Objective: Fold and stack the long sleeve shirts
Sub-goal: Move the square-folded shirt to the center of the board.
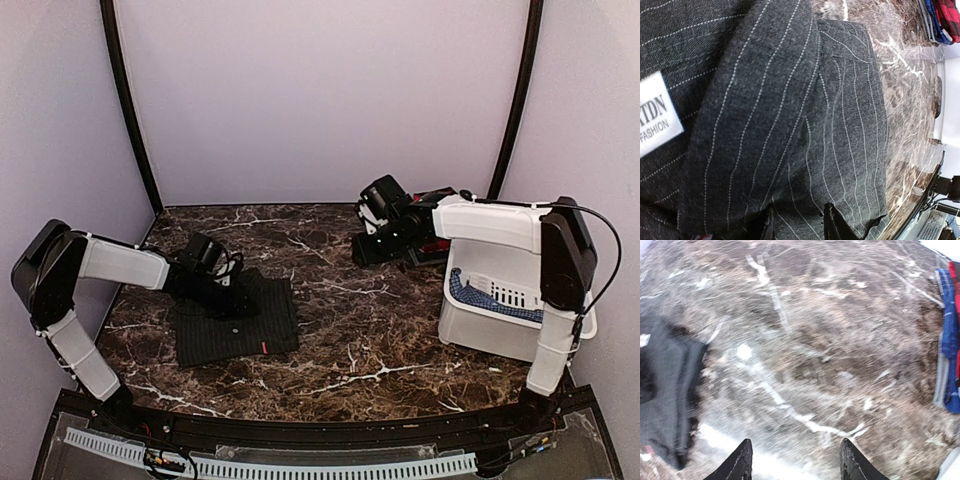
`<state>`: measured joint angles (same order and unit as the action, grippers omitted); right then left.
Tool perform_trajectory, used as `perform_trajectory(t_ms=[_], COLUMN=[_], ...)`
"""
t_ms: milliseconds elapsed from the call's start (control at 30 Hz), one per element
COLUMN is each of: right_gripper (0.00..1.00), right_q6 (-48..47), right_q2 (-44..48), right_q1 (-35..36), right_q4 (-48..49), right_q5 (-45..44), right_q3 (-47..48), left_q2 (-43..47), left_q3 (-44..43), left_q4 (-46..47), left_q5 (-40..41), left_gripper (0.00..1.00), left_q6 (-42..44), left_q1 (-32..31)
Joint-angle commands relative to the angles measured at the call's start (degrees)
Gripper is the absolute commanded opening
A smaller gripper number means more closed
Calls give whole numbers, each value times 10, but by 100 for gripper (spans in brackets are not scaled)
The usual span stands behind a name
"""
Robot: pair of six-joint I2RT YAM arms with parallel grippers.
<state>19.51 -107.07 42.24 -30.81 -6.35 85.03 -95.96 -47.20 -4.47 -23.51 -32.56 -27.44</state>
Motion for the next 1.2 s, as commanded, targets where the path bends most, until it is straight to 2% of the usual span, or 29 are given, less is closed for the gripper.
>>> perform_trajectory(t_ms=[0,267,567,800,933,1100,1167], right_gripper=[56,56,56,56,56,56,55], right_q6=[-32,-47,-54,-57,-59,-69,-73], right_q2=[-33,-59,-66,-79,-94,-120,-135], right_q1=[-24,-55,-71,-82,-87,-87,-87], right_q4=[-19,-26,-26,-33,-43,-64,-79], right_q5=[-30,-49,-63,-94,-123,-178,-195], right_q3=[30,47,39,47,67,113,132], left_q2=[37,80,82,73,86,112,115], left_q3=[38,30,15,5,-19,-61,-81], left_q4=[-87,-153,-190,-212,-211,-204,-202], left_q5=[37,50,-30,-42,-34,-4,4], left_gripper=[32,33,33,34,38,52,54], left_q6=[47,93,148,152,133,94,79], left_q1=[17,27,24,-15,-16,-16,-15])
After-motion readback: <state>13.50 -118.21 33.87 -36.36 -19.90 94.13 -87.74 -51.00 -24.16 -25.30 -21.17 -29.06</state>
